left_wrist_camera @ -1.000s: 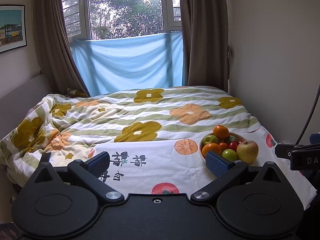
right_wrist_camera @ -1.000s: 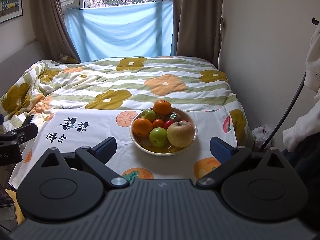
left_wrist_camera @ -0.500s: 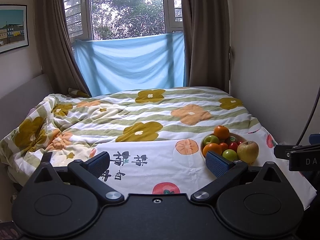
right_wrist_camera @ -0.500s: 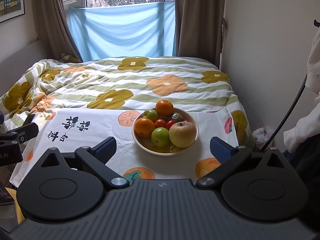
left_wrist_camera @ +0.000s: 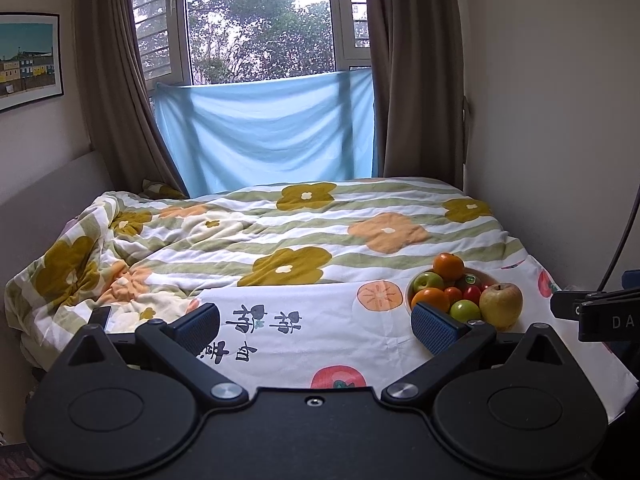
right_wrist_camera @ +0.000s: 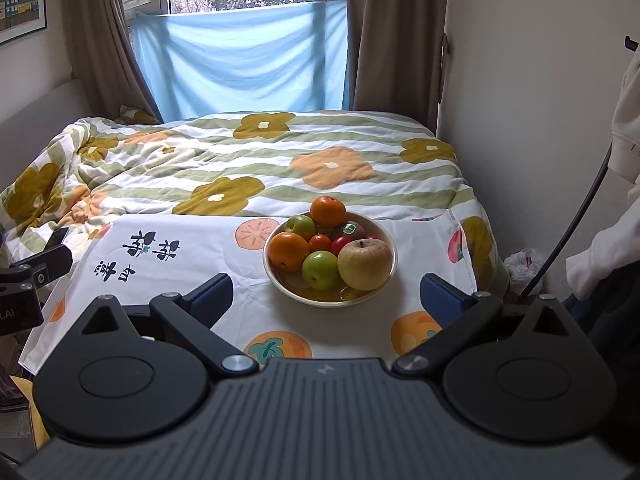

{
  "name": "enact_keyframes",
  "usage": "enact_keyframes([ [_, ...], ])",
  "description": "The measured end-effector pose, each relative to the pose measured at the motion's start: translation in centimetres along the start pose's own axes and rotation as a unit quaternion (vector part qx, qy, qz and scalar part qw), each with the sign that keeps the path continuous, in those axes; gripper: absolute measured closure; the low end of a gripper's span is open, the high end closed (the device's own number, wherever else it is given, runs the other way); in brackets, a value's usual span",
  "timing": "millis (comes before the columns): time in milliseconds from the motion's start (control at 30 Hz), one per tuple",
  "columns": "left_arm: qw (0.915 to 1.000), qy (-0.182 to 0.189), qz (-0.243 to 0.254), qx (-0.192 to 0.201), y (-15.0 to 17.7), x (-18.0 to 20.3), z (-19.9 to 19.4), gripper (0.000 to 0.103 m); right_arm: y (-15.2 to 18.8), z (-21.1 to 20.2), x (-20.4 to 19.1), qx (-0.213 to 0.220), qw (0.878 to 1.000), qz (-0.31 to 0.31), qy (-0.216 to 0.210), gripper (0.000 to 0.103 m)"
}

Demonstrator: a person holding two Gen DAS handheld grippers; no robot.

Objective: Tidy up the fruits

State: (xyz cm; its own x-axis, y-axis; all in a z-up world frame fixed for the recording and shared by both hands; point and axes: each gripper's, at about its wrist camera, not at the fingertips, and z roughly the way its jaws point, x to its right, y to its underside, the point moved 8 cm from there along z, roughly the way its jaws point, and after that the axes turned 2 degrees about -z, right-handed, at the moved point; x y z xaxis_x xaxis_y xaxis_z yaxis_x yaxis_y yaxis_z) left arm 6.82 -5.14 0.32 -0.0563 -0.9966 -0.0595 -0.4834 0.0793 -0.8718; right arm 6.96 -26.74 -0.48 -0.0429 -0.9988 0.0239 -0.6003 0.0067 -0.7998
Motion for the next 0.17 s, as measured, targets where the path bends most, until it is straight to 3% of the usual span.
enact_keyframes([
  [167, 1.0000, -0.001, -0.004, 0.000, 0.11, -0.32, -0.05, 0.000, 0.23, 0.12, -0.31, -0.004, 1.000, -0.001, 0.002, 0.000],
])
